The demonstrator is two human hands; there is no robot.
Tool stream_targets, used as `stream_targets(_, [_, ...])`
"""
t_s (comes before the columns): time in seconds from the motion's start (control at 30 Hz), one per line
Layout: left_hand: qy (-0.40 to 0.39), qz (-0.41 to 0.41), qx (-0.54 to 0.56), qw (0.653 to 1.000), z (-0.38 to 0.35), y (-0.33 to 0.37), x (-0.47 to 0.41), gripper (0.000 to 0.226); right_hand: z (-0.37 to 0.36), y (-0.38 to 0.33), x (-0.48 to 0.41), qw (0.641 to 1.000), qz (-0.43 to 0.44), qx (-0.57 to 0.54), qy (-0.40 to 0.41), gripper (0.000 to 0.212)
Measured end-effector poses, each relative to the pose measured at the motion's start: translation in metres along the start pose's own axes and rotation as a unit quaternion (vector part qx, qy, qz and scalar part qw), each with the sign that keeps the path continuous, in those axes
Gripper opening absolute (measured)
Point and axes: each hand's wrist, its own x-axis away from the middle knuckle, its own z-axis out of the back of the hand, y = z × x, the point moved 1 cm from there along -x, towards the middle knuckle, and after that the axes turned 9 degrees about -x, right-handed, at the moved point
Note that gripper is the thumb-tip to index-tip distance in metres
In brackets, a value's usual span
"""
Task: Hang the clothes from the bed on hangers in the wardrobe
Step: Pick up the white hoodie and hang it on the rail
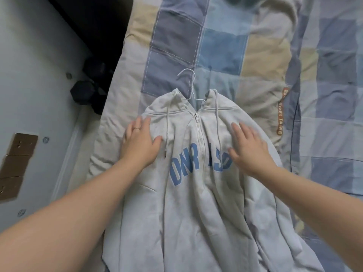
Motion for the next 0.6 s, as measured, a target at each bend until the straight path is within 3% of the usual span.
stream_targets(0.1, [0.015, 0.002, -0.004, 1.0, 0.0, 0.008, -0.045, 0.07, -0.006, 0.002, -0.036, 1.0, -0.015, 0.001, 0.013, 0.073])
stream_targets(0.27, [0.002, 0.036, -0.009, 0.999, 0.0, 0.032, -0.066, 0.042, 0.002, 0.002, -0.056, 0.999, -0.036, -0.012, 0.01, 0.077])
stream_targets(0.47, [0.106, -0.054, 0.155, 0.981, 0.021, 0.031, 0.004, 0.032, 0.036, 0.005, -0.023, 0.999, -0.019, -0.019, 0.025, 0.08])
stream_targets(0.6, [0.08, -0.093, 0.222, 0.967, 0.055, 0.028, 0.063, 0.045, 0.071, 0.008, 0.012, 1.0, 0.017, -0.012, 0.007, 0.064])
